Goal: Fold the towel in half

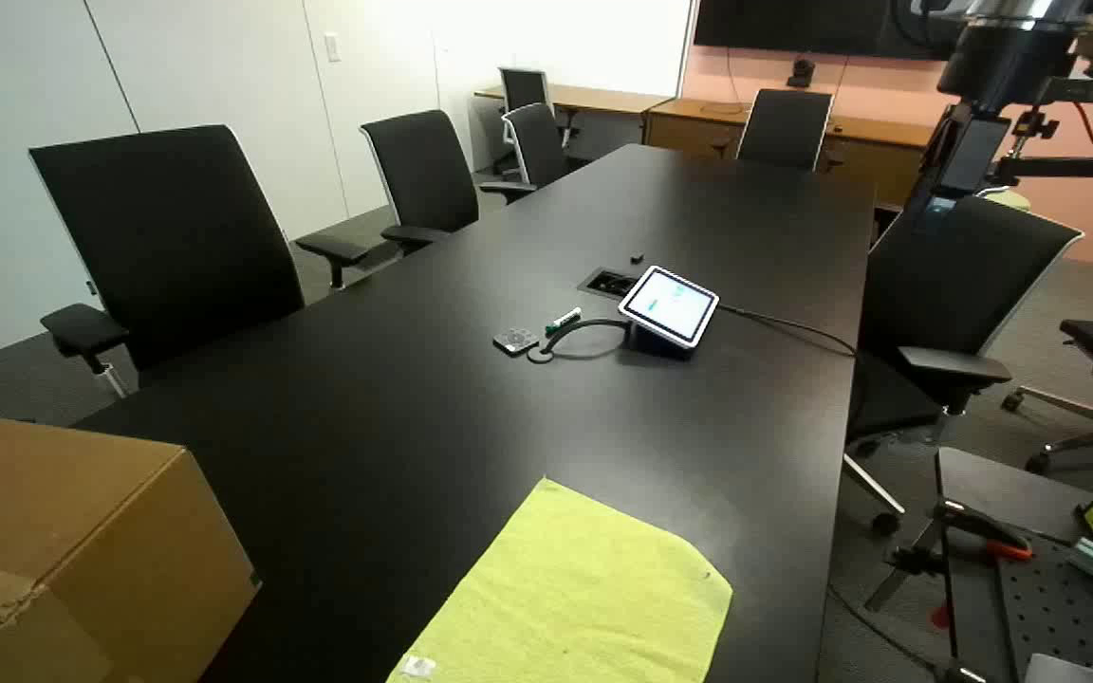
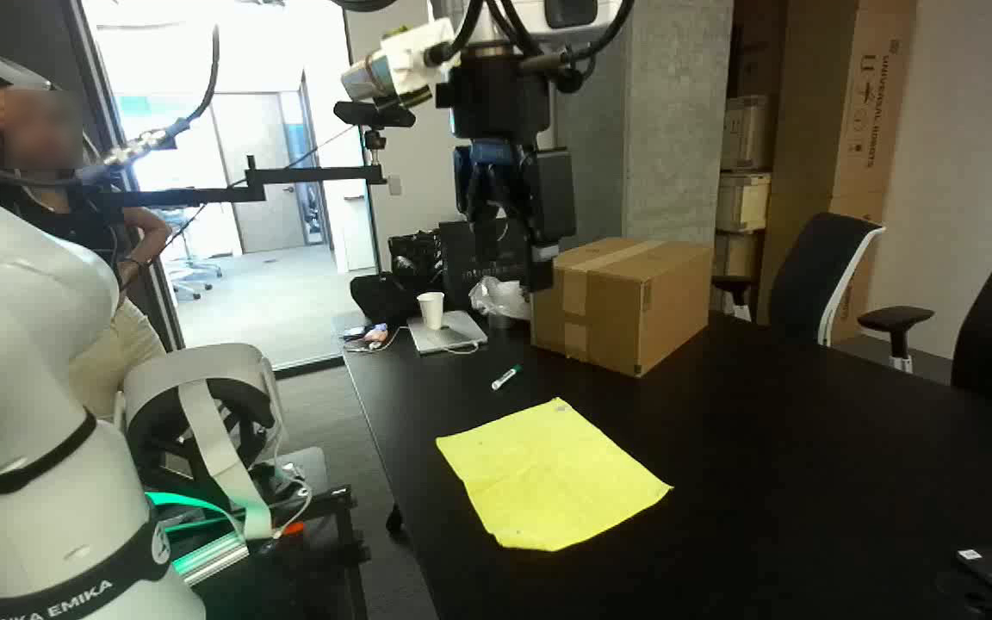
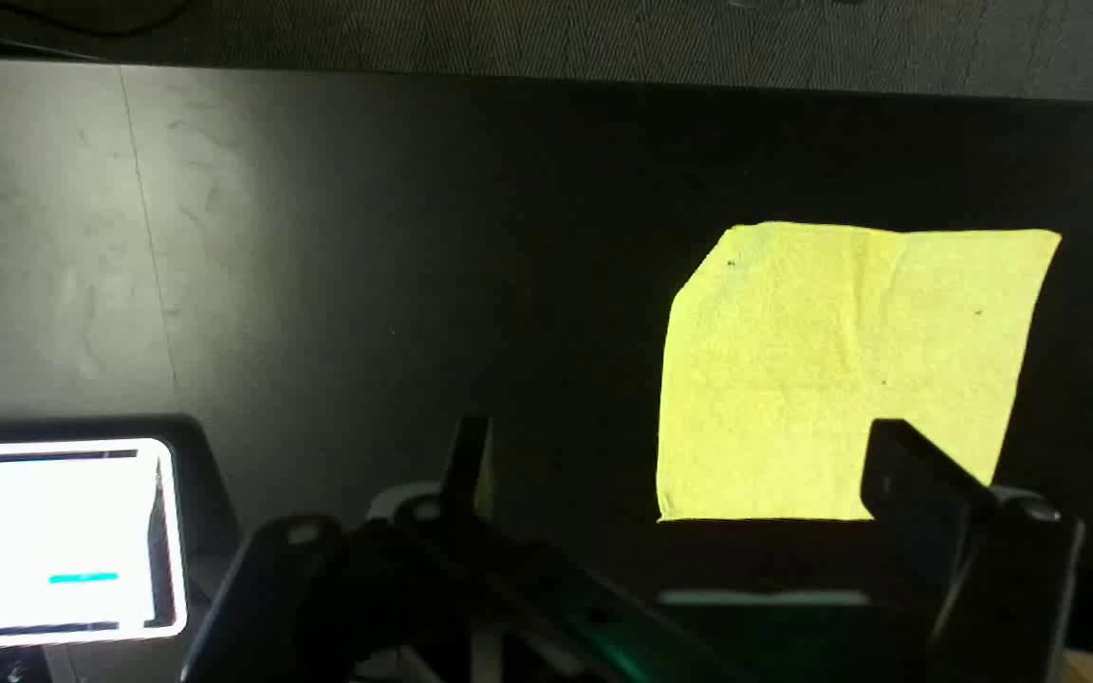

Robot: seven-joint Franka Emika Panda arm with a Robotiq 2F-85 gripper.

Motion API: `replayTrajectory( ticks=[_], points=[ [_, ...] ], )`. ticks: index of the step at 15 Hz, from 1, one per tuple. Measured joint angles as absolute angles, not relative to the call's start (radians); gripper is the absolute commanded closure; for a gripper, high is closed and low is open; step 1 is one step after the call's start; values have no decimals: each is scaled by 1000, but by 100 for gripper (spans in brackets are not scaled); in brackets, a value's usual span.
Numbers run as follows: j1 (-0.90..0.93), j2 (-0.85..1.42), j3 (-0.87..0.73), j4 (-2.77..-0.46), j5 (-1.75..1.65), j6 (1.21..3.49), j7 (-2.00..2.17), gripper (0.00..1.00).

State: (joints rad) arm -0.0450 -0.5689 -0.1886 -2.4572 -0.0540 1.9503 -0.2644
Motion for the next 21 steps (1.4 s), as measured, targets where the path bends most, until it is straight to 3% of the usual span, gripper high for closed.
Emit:
replayTrajectory(
  ticks=[9,21],
  points=[
    [-43,-529,-179,-2481,-54,1988,-263,0],
    [68,-22,-56,-2643,159,2648,-249,0]
  ],
)
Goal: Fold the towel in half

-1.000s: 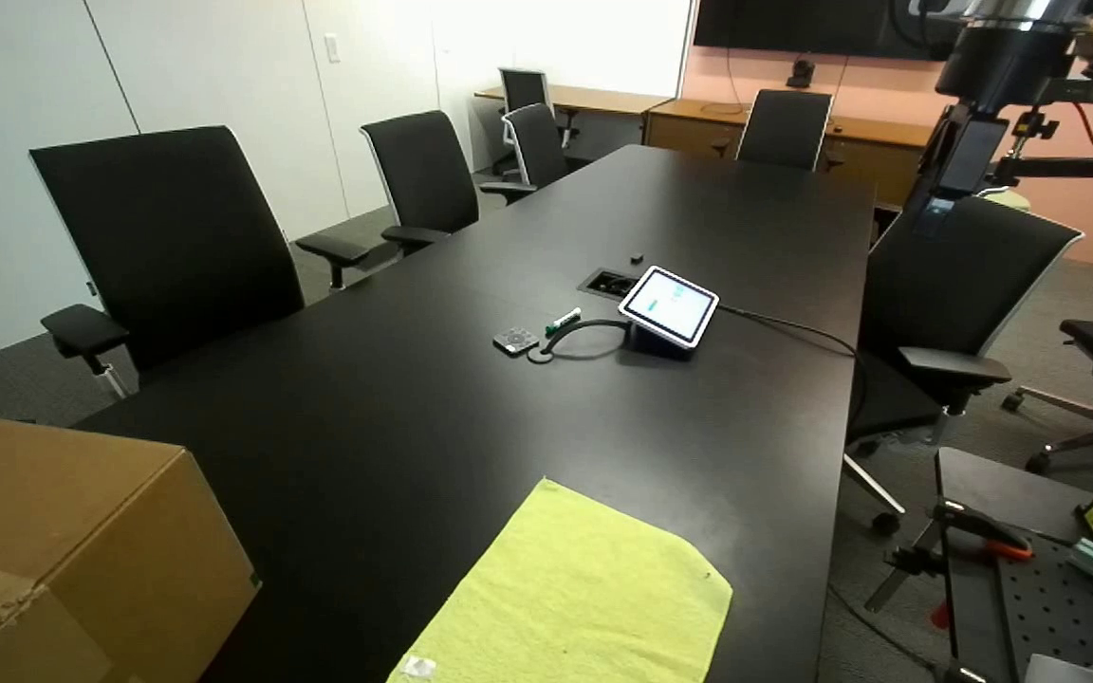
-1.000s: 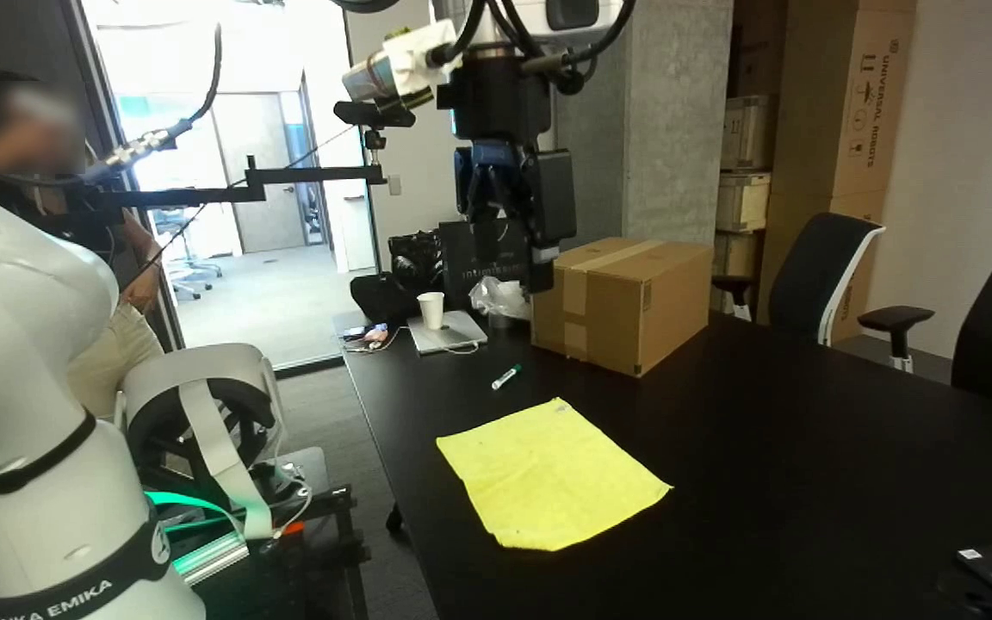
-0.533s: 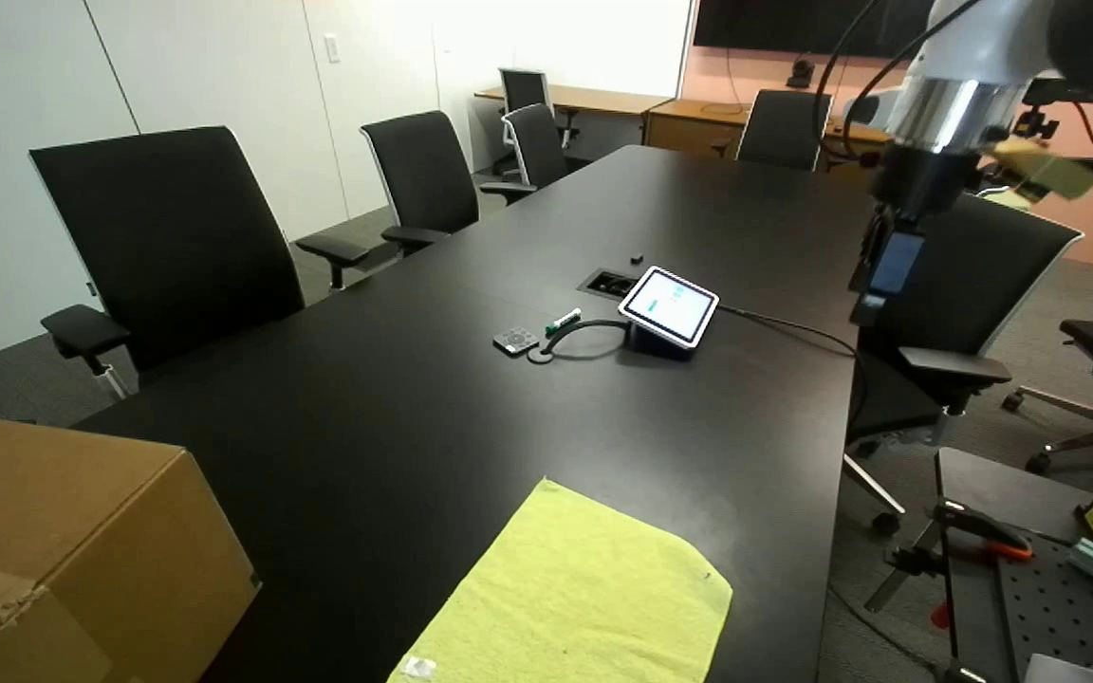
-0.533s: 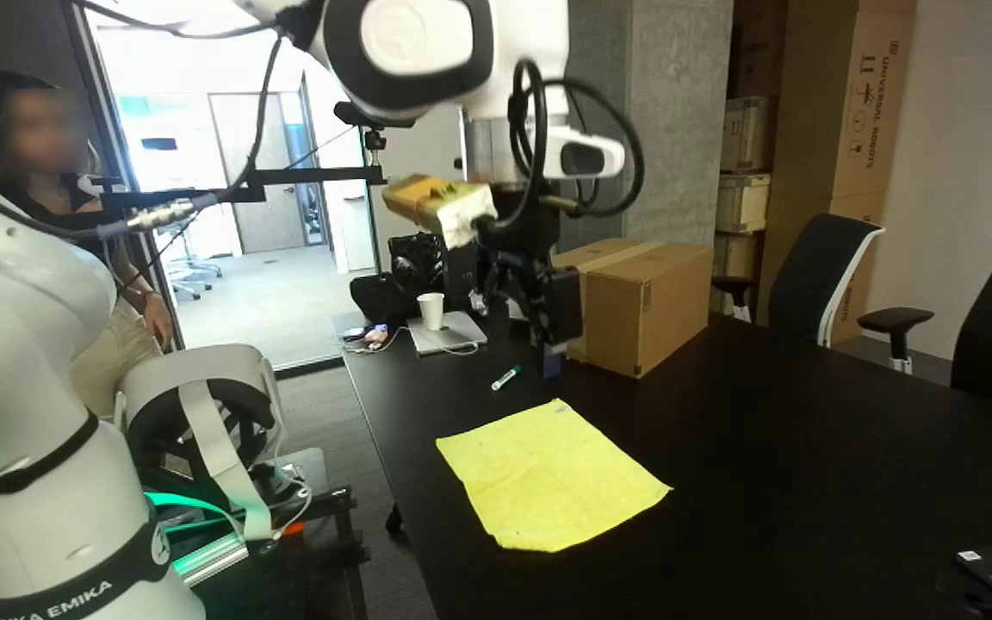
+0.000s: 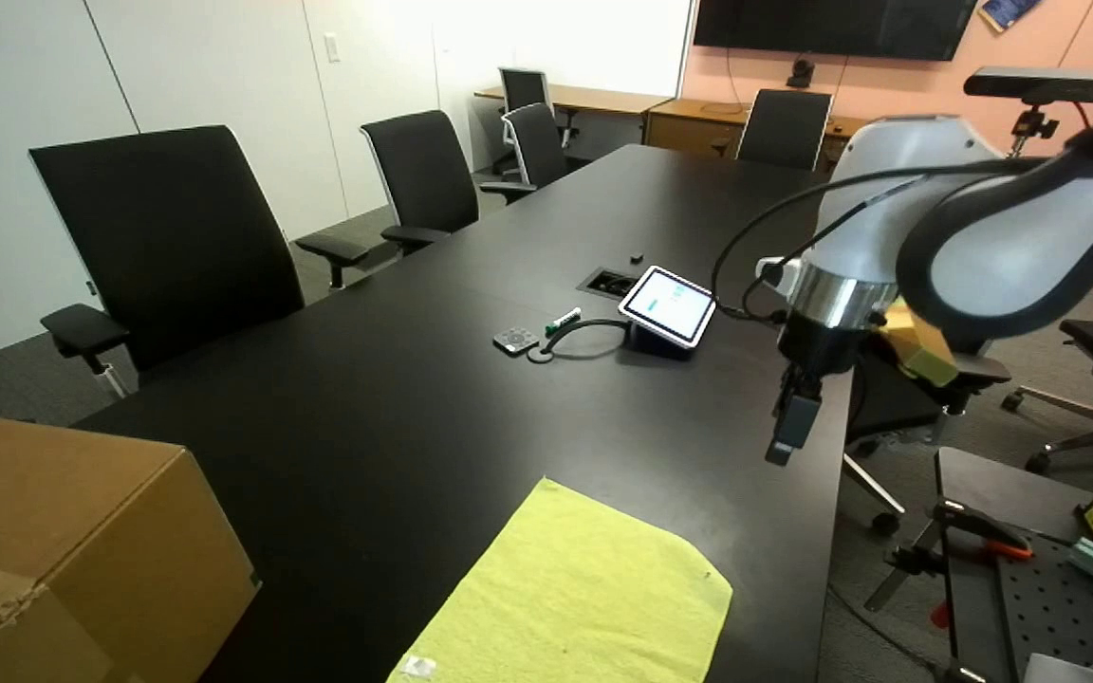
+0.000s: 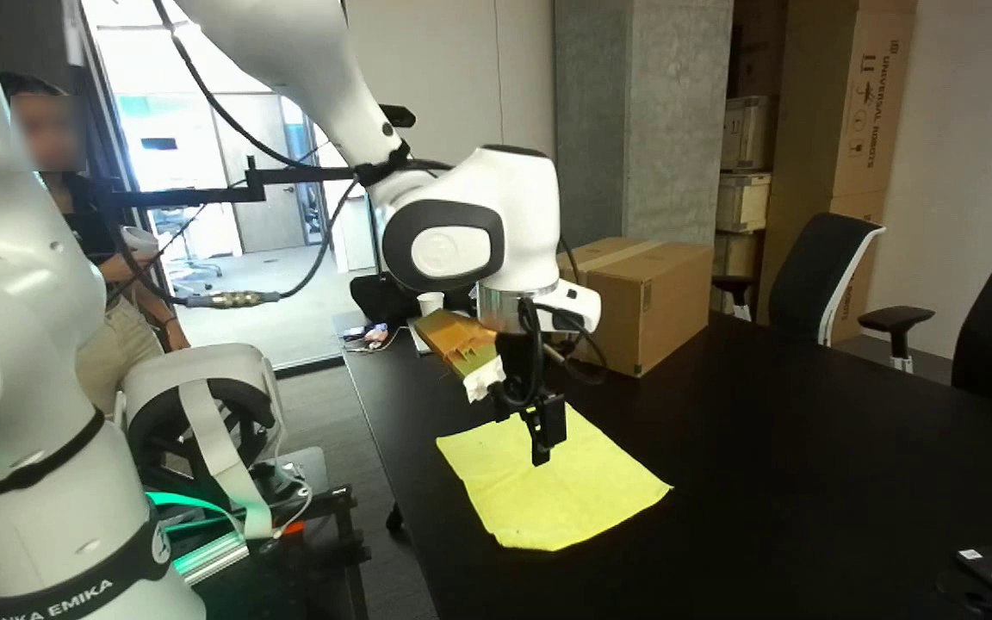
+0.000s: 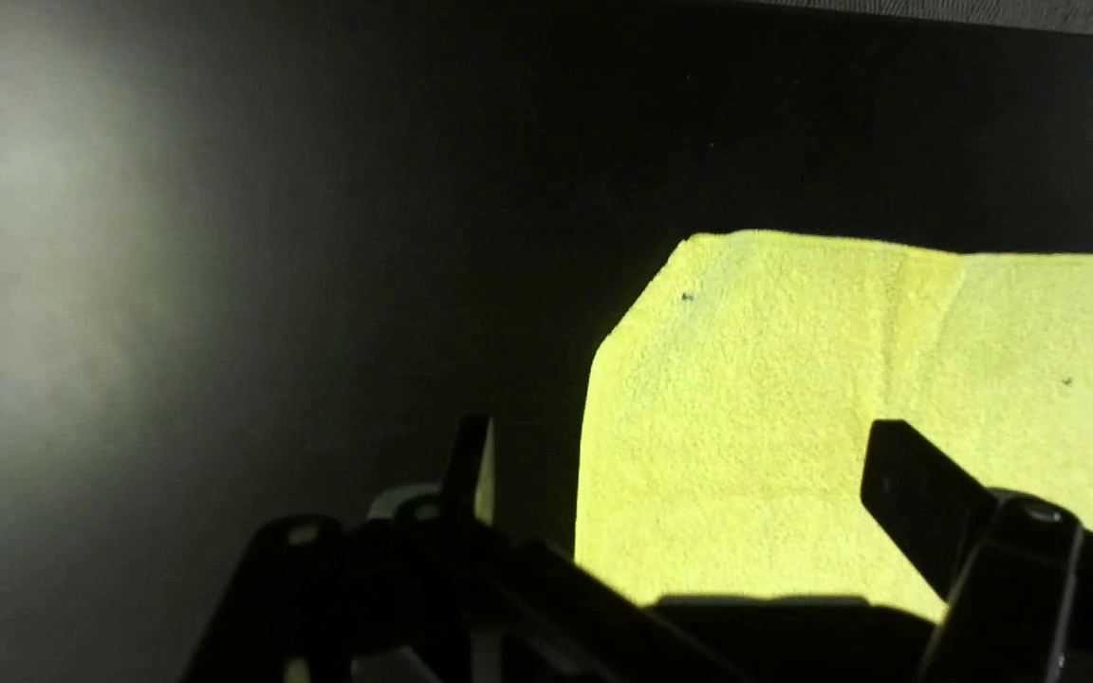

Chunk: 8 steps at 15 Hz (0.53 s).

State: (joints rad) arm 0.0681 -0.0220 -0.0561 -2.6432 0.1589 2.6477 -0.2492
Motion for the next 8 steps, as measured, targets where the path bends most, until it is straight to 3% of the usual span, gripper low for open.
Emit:
replayTrajectory(
  ticks=[8],
  points=[
    [70,364,93,-2565,210,2968,-204,0]
  ],
)
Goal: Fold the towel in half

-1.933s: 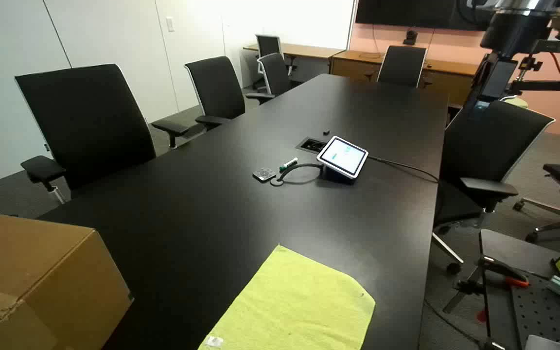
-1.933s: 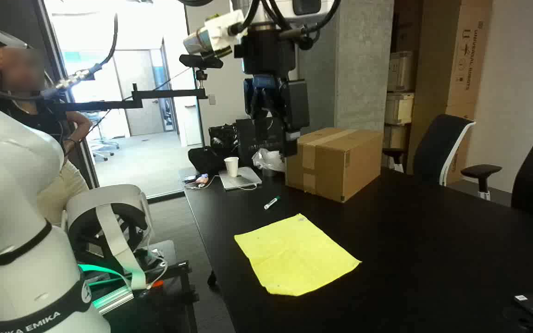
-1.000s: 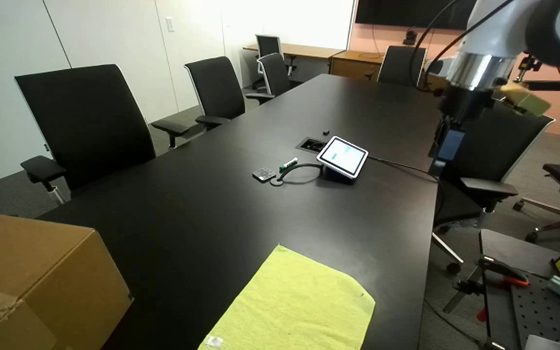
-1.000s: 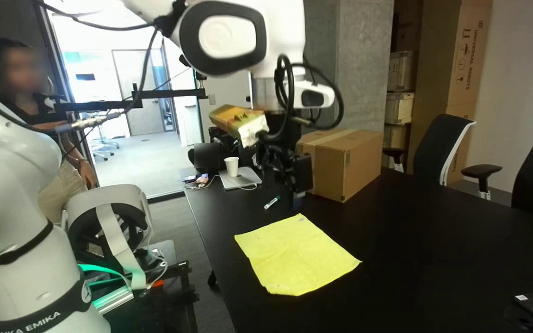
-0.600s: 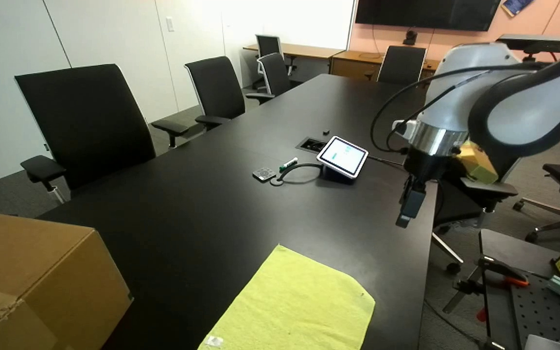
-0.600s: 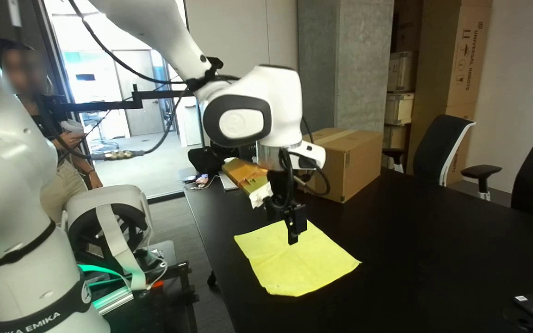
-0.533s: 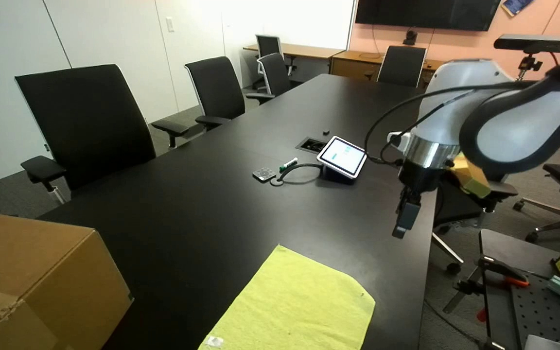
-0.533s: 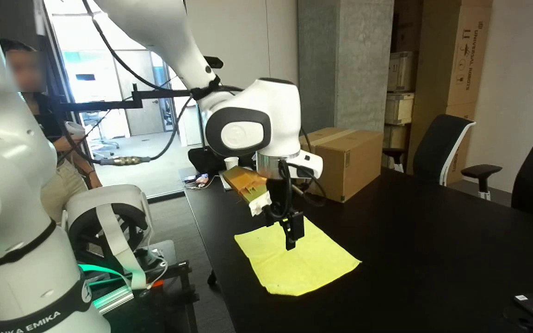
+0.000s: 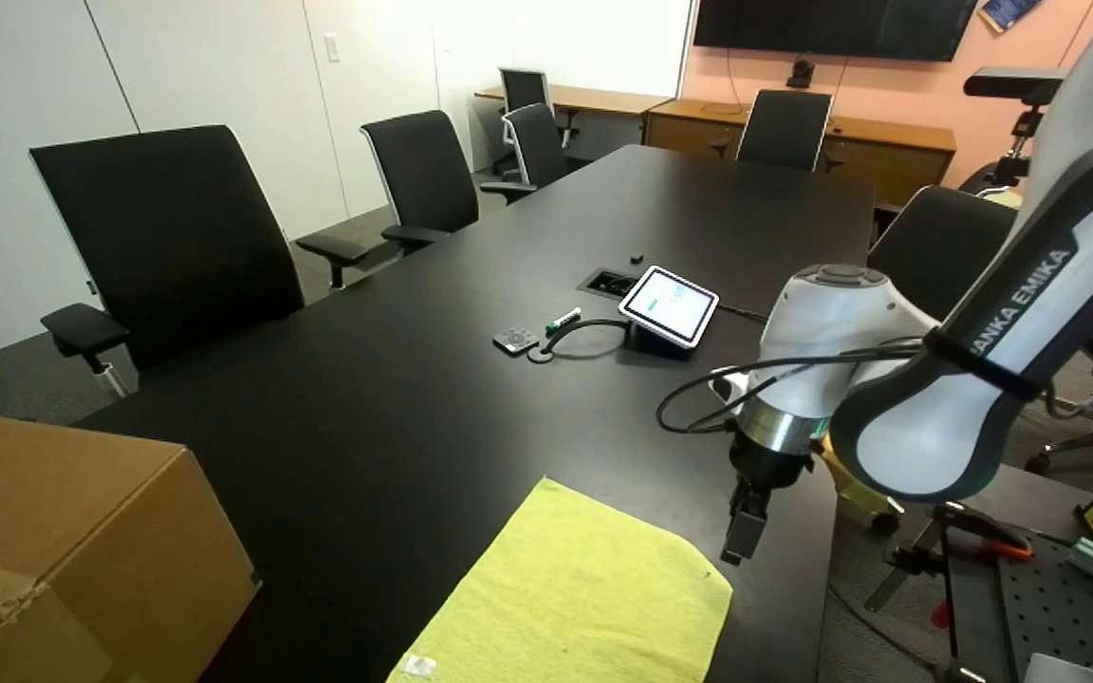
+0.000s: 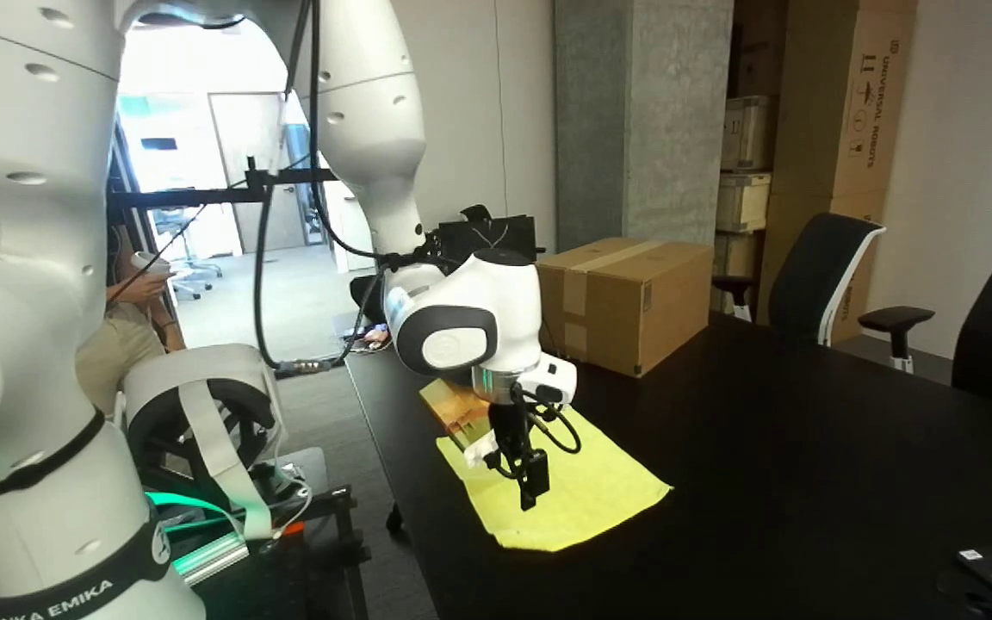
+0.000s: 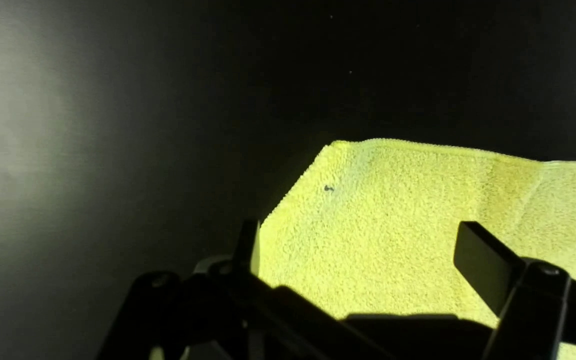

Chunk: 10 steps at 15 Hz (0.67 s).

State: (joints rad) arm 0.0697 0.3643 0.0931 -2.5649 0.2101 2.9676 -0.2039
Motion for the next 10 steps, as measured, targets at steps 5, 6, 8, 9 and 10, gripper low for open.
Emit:
replayTrajectory(
  ticks=[5,6,8,9,10],
  points=[
    [79,559,88,-2474,141,3098,-100,0],
    [82,588,83,-2457,132,3107,-84,0],
    [83,630,81,-2428,125,3110,-60,0],
    [83,643,82,-2416,124,3110,-50,0],
    [83,654,84,-2407,124,3110,-40,0]
  ],
)
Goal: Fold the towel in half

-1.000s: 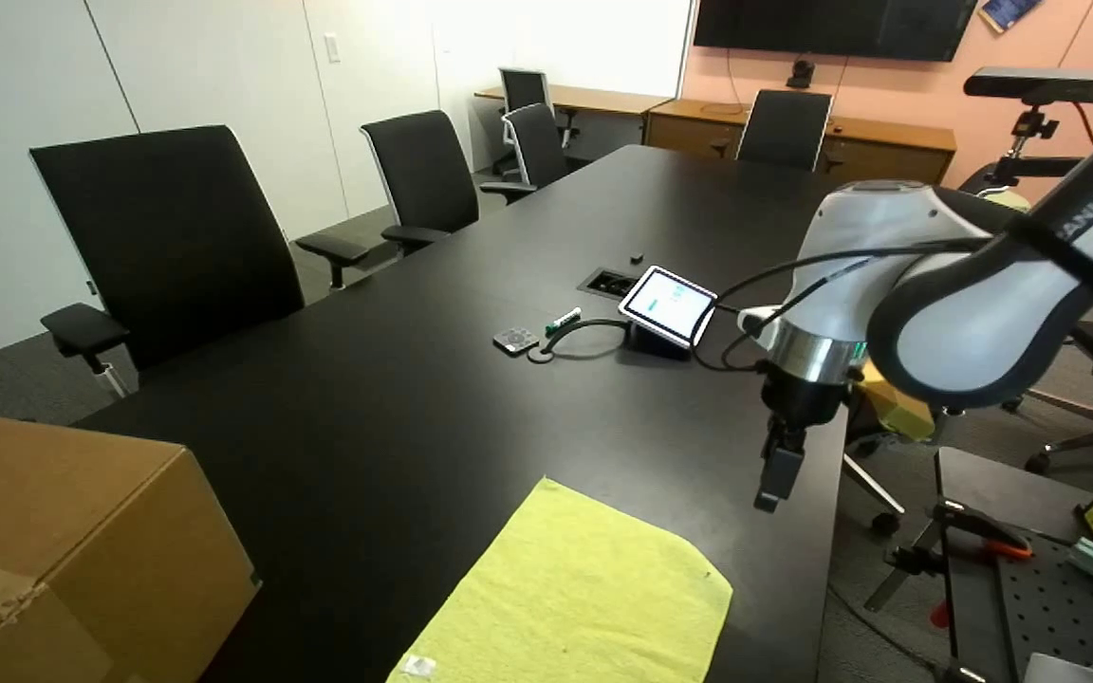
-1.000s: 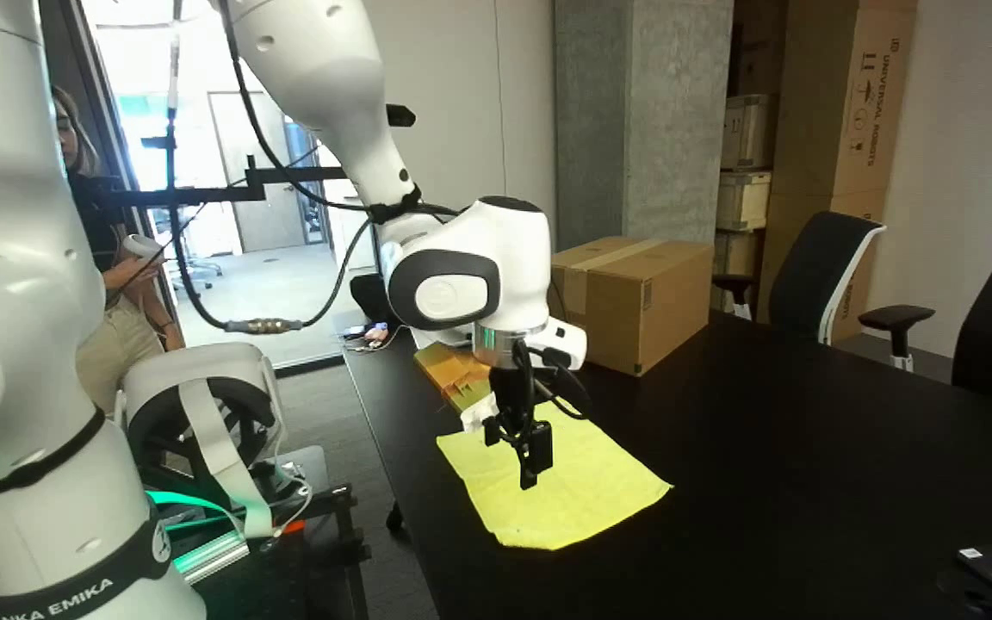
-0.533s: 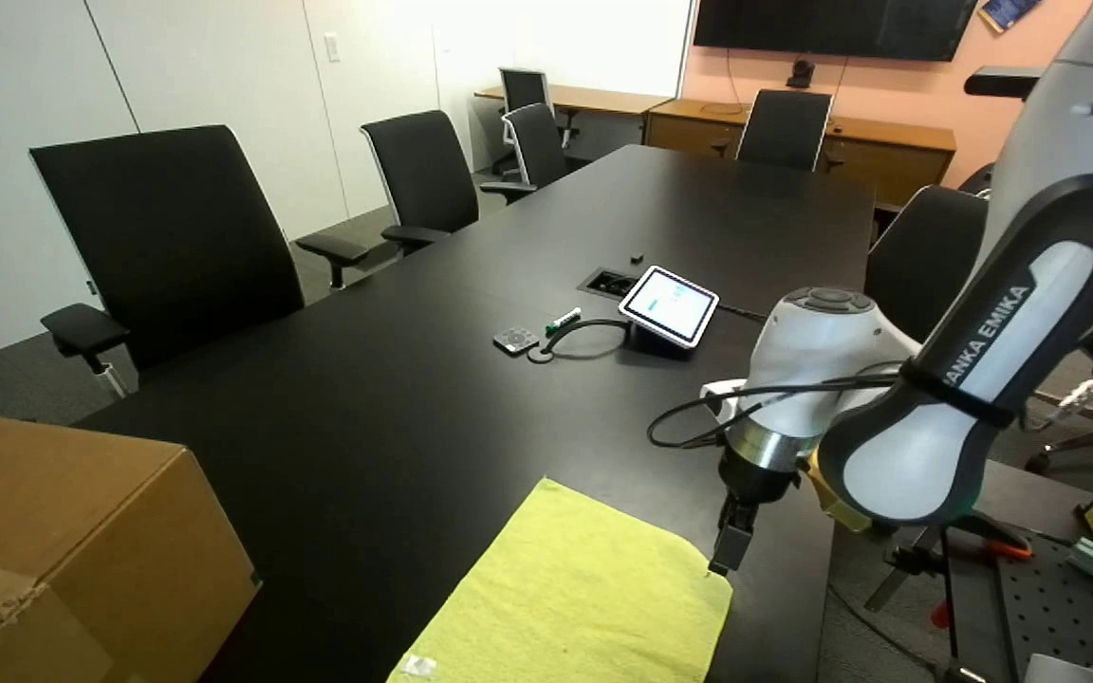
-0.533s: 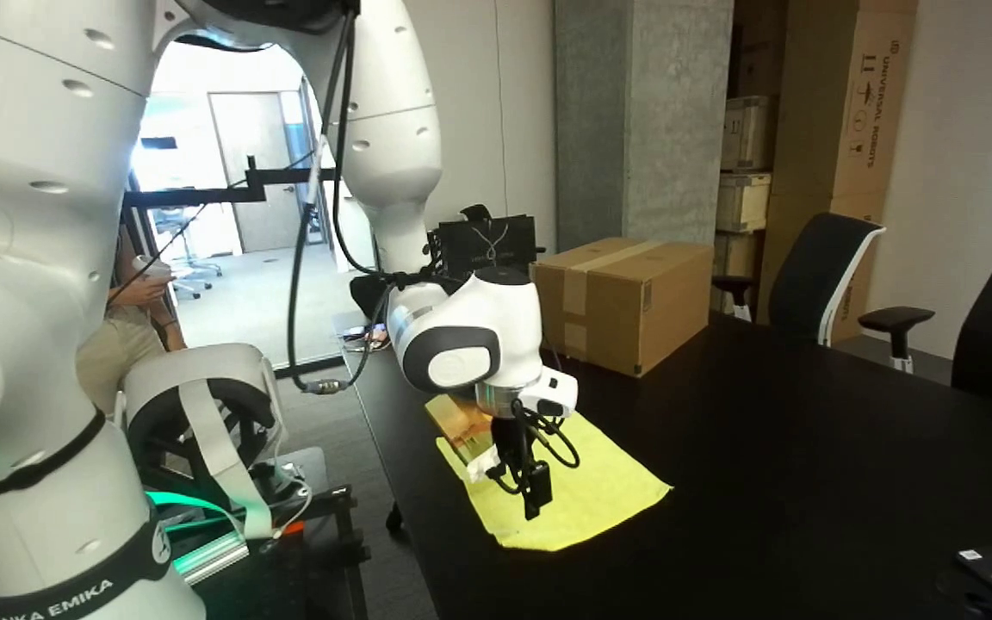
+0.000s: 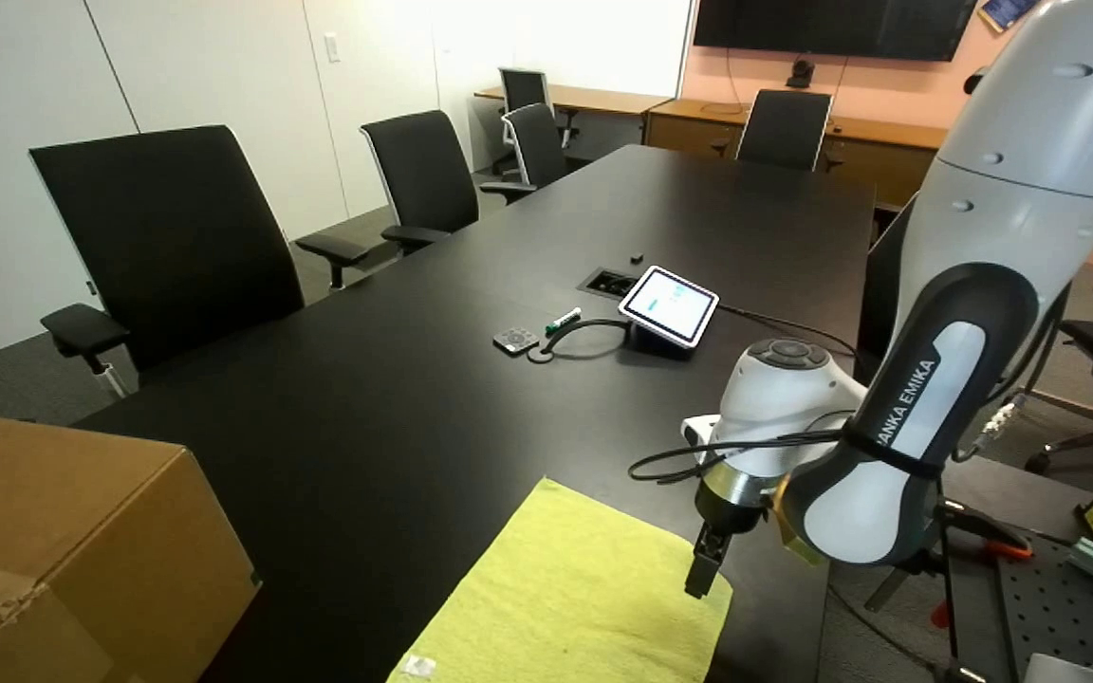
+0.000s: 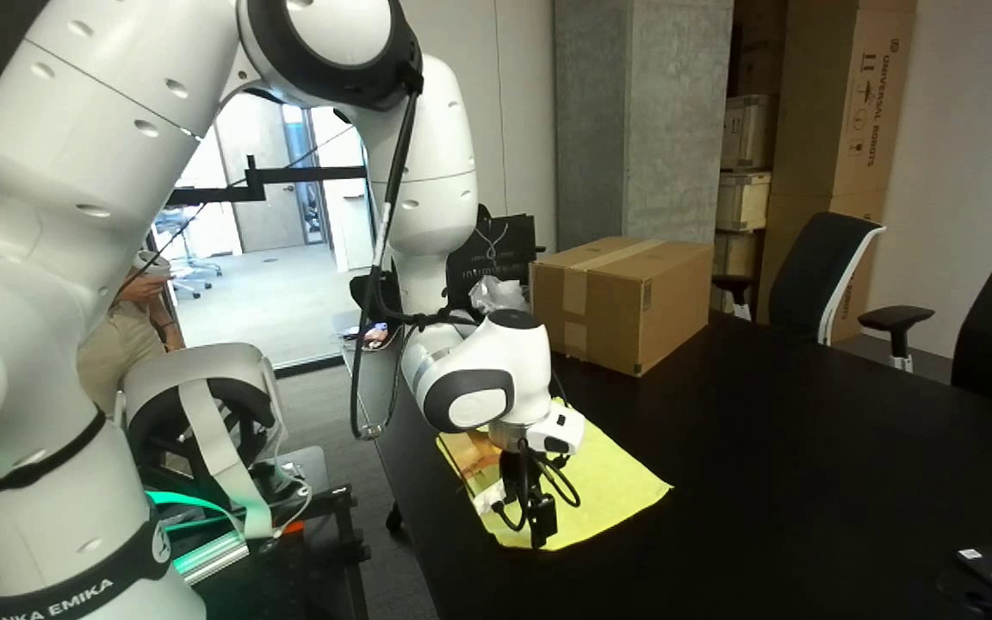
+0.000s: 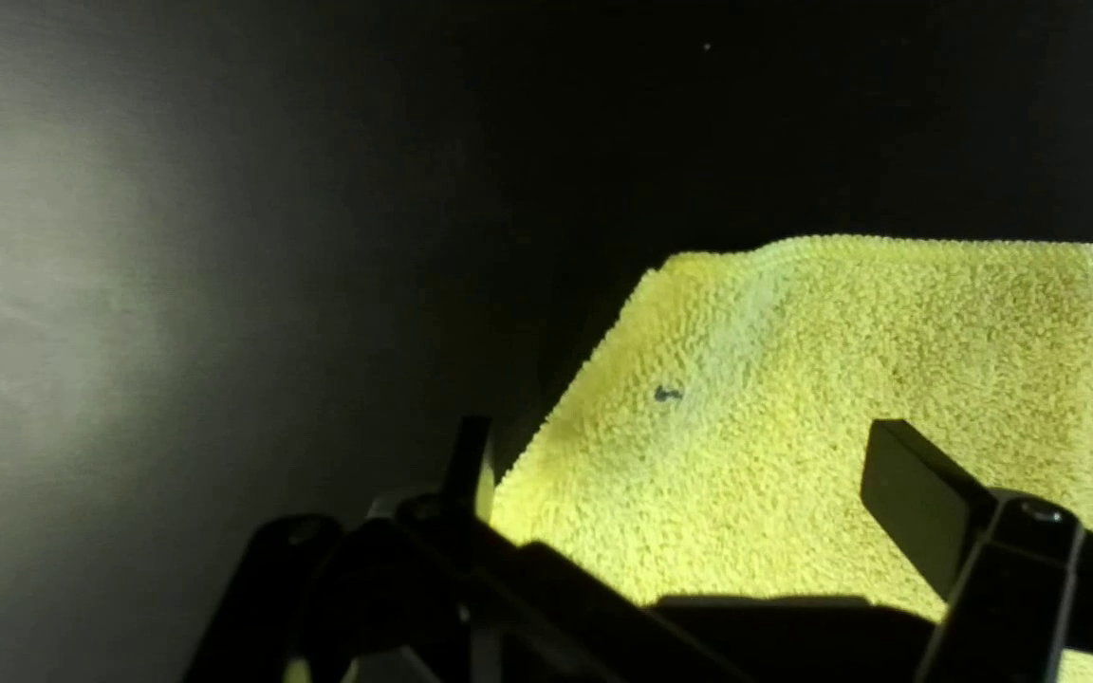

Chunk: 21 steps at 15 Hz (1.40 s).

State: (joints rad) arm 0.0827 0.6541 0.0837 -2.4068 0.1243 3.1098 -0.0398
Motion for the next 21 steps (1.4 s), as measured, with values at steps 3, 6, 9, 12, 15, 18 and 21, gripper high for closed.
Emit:
replayTrajectory(
  ticks=[3,6,9,12,15,18,21],
  points=[
    [80,674,93,-2384,124,3109,-8,0],
    [80,696,92,-2367,124,3109,11,0],
    [80,728,83,-2352,124,3109,17,0],
    [78,746,79,-2342,124,3109,18,0],
    [78,747,79,-2340,123,3109,17,32],
    [78,741,85,-2338,123,3108,17,58],
    [77,730,92,-2337,122,3097,17,80]
  ],
)
